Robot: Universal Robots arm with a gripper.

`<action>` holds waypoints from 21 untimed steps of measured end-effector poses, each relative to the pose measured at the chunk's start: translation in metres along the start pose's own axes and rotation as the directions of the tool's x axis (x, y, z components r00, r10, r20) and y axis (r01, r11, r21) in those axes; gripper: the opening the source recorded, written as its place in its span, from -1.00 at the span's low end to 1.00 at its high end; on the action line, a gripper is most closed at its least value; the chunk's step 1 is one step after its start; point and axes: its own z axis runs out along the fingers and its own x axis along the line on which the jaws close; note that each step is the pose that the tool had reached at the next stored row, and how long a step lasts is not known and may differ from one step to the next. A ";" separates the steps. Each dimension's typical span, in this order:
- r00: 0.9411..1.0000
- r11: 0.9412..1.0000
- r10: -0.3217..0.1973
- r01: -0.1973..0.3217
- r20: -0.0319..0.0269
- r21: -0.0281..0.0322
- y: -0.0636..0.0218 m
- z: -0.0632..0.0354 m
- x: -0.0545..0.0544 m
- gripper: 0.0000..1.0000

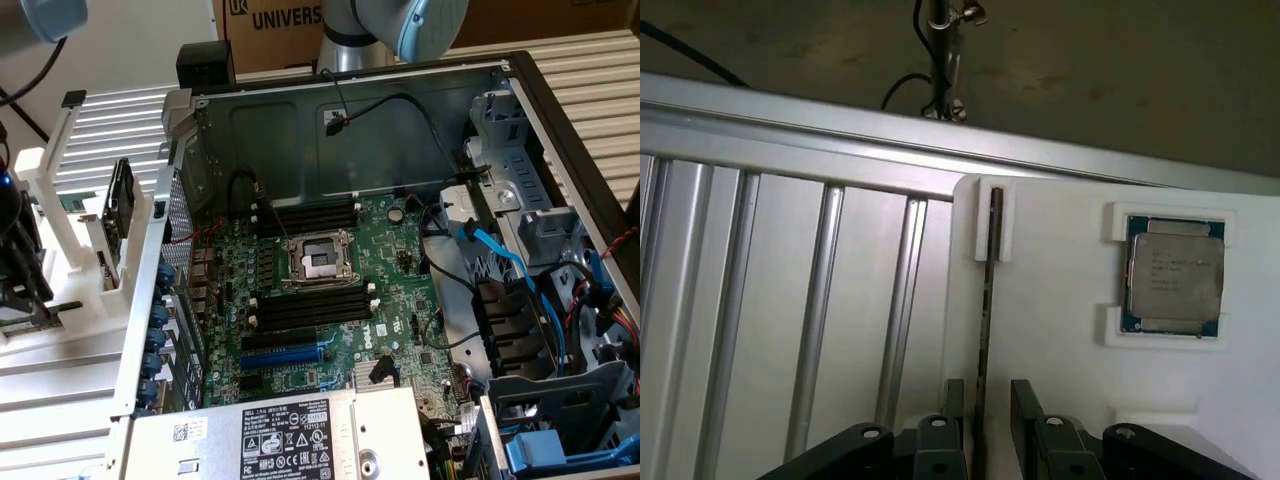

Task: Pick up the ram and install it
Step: 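Pick up the ram and move it above insertion slot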

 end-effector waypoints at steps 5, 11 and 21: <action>1.000 1.000 0.004 -0.004 0.000 0.002 0.0001 0.0021 0.000 -0.35; 0.998 0.998 0.056 -0.056 0.001 0.005 0.0001 0.0036 0.000 -0.35; 0.998 0.998 0.068 -0.068 0.001 0.005 0.0009 0.0073 0.001 -0.35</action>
